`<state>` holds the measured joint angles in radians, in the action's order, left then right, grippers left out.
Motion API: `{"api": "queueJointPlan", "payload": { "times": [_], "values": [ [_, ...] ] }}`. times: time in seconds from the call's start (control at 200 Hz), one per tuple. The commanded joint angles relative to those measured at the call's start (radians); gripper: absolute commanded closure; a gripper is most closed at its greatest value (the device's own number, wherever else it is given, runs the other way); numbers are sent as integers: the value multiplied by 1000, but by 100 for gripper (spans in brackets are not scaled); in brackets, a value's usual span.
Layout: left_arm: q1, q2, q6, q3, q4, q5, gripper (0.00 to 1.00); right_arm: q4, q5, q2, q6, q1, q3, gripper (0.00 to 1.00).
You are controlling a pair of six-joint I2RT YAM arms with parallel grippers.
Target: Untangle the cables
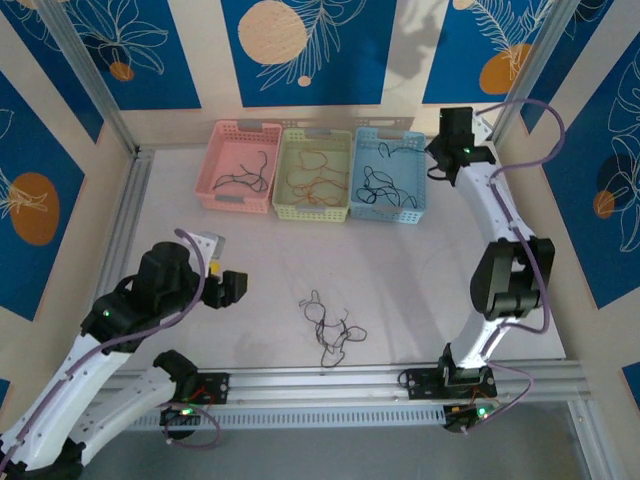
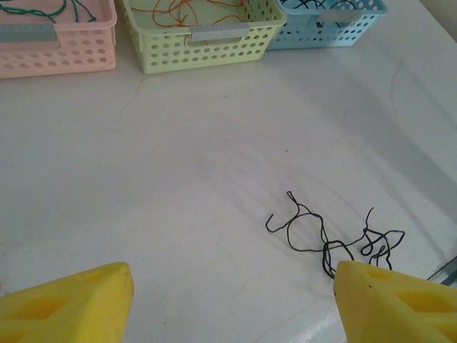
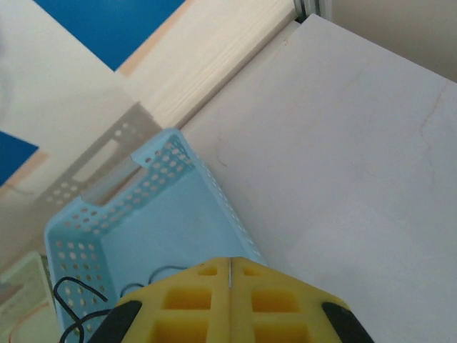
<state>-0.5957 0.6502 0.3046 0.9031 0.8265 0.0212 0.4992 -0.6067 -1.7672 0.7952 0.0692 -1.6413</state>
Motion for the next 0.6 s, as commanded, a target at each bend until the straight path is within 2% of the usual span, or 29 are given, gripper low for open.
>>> {"api": "queueJointPlan", "payload": {
  "times": [0.0,0.14,0.28,0.36,0.43,0.595],
  "values": [
    [6,-13,5,-9,5,5,25,55,-96,-68,84,21,-95,97],
    [6,-17,2,-8,15,20,25,142,-87,-193,163,29,-225,92],
    [6,-27,5,-10,33,8,25,167,-40,-270,184,47,-280,79],
    [6,-40,11,-13,35,14,25,167,32,-290,170,61,-284,73],
    [6,-44,11,-19,33,13,25,166,73,-280,167,73,-246,70],
    [6,-26,20,-21,22,26,25,43,208,-151,156,74,-9,69]
  ]
}}
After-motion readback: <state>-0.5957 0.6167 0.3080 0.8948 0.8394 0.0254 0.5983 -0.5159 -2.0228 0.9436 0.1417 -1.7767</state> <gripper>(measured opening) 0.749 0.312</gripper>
